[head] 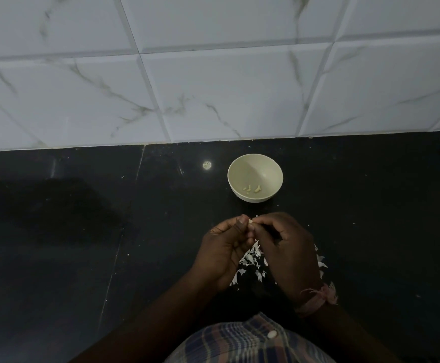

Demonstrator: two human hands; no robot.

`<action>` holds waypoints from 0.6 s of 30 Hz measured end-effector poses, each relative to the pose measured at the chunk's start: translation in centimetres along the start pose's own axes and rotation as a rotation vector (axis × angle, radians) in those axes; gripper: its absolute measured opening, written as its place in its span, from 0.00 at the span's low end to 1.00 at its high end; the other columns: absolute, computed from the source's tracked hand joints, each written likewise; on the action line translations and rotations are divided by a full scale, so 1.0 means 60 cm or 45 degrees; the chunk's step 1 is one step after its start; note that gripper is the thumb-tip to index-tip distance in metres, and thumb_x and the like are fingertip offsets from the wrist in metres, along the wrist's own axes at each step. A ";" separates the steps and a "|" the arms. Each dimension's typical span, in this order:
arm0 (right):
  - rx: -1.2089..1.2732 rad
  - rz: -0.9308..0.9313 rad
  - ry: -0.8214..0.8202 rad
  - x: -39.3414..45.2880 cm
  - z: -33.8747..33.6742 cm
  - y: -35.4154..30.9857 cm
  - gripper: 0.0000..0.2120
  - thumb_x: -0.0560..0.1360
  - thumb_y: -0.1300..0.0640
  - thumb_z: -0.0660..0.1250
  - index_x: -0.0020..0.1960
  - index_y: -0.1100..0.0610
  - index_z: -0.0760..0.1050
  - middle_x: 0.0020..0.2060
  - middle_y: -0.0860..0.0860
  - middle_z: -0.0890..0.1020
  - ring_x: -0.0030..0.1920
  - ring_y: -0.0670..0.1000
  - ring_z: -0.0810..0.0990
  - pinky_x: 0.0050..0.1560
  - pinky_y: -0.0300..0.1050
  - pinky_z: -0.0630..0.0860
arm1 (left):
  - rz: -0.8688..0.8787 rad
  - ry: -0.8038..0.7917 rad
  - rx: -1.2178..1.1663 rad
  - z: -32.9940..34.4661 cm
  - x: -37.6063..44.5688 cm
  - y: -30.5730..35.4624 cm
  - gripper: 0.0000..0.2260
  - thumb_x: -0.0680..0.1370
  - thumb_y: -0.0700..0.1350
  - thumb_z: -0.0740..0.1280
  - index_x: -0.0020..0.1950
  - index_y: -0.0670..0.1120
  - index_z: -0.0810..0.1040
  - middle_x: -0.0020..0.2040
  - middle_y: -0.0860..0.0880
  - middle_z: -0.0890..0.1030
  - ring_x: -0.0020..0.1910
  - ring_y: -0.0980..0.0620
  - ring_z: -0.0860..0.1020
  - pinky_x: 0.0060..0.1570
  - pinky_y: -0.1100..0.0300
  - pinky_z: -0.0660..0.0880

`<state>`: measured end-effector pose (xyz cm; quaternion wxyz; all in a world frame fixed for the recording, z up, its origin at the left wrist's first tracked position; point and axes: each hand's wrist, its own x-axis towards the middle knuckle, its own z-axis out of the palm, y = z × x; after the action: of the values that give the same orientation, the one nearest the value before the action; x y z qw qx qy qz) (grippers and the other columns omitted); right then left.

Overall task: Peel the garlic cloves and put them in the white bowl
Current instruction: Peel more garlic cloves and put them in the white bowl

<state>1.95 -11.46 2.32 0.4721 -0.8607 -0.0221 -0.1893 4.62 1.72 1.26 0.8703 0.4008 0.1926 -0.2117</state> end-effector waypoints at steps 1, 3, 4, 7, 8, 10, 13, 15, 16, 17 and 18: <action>0.007 0.014 -0.037 0.000 0.002 0.004 0.08 0.76 0.63 0.73 0.54 0.55 0.84 0.48 0.44 0.83 0.51 0.42 0.82 0.53 0.39 0.78 | -0.011 0.016 0.024 -0.001 0.000 0.001 0.08 0.74 0.42 0.72 0.48 0.38 0.83 0.39 0.44 0.83 0.34 0.55 0.81 0.37 0.66 0.80; 0.003 0.023 -0.105 -0.002 0.006 0.012 0.11 0.77 0.64 0.72 0.58 0.55 0.83 0.52 0.45 0.83 0.54 0.41 0.81 0.56 0.38 0.77 | -0.027 0.051 0.058 -0.003 0.001 -0.001 0.09 0.74 0.42 0.73 0.50 0.37 0.83 0.38 0.44 0.83 0.33 0.55 0.80 0.36 0.66 0.79; 0.009 0.041 -0.120 -0.002 0.008 0.015 0.11 0.77 0.64 0.72 0.58 0.55 0.83 0.51 0.44 0.84 0.54 0.40 0.81 0.56 0.36 0.77 | -0.036 0.070 0.056 -0.006 0.003 -0.004 0.10 0.74 0.42 0.73 0.50 0.36 0.82 0.38 0.44 0.82 0.33 0.55 0.80 0.36 0.66 0.79; 0.038 0.124 -0.094 -0.001 0.014 0.021 0.08 0.77 0.63 0.72 0.53 0.53 0.85 0.47 0.42 0.84 0.50 0.40 0.82 0.52 0.34 0.77 | -0.053 0.115 0.028 -0.008 0.008 -0.007 0.08 0.72 0.41 0.73 0.47 0.37 0.84 0.39 0.43 0.84 0.35 0.54 0.82 0.37 0.65 0.81; 0.053 0.161 -0.076 0.001 0.016 0.023 0.07 0.77 0.63 0.71 0.52 0.53 0.84 0.46 0.41 0.84 0.50 0.40 0.82 0.51 0.35 0.77 | -0.046 0.119 0.033 -0.006 0.012 -0.006 0.07 0.71 0.40 0.73 0.46 0.37 0.84 0.40 0.42 0.84 0.36 0.53 0.83 0.38 0.64 0.81; 0.060 0.213 -0.044 0.010 0.018 0.029 0.06 0.78 0.62 0.70 0.50 0.53 0.84 0.45 0.42 0.84 0.48 0.41 0.82 0.49 0.36 0.77 | -0.005 0.123 0.090 0.003 0.021 -0.003 0.05 0.73 0.38 0.72 0.46 0.37 0.85 0.42 0.40 0.85 0.38 0.51 0.84 0.39 0.62 0.81; 0.027 0.257 0.011 0.031 0.021 0.039 0.05 0.78 0.62 0.69 0.47 0.54 0.82 0.41 0.44 0.83 0.43 0.42 0.81 0.44 0.38 0.76 | 0.123 0.118 0.214 0.028 0.034 0.001 0.04 0.78 0.34 0.70 0.46 0.37 0.84 0.43 0.38 0.85 0.40 0.49 0.85 0.42 0.60 0.82; -0.021 0.257 0.020 0.049 0.024 0.045 0.06 0.80 0.62 0.66 0.46 0.56 0.80 0.41 0.48 0.82 0.42 0.44 0.79 0.42 0.37 0.74 | 0.186 0.094 0.292 0.043 0.046 0.003 0.05 0.78 0.34 0.69 0.45 0.38 0.85 0.42 0.39 0.86 0.40 0.49 0.84 0.45 0.58 0.82; -0.061 0.235 -0.002 0.059 0.024 0.050 0.06 0.80 0.62 0.65 0.46 0.56 0.78 0.41 0.49 0.80 0.42 0.44 0.78 0.42 0.34 0.71 | 0.200 0.081 0.320 0.049 0.053 0.004 0.06 0.78 0.33 0.69 0.45 0.39 0.86 0.42 0.39 0.85 0.40 0.48 0.84 0.47 0.57 0.82; -0.113 0.206 -0.037 0.068 0.024 0.053 0.06 0.81 0.62 0.64 0.46 0.57 0.76 0.42 0.49 0.79 0.41 0.43 0.76 0.41 0.31 0.69 | 0.202 0.079 0.338 0.053 0.060 0.006 0.06 0.78 0.33 0.69 0.45 0.39 0.86 0.41 0.39 0.85 0.41 0.48 0.83 0.48 0.56 0.81; -0.167 0.188 -0.080 0.076 0.025 0.056 0.07 0.82 0.61 0.62 0.45 0.56 0.75 0.41 0.48 0.77 0.40 0.42 0.74 0.40 0.30 0.68 | 0.201 0.090 0.361 0.055 0.067 0.008 0.06 0.78 0.33 0.69 0.45 0.39 0.86 0.41 0.39 0.85 0.41 0.46 0.83 0.49 0.54 0.81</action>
<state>7.38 -12.76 0.49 0.4265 -0.8946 0.0390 -0.1278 8.79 -1.45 1.50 0.8116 0.5407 0.1594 -0.1536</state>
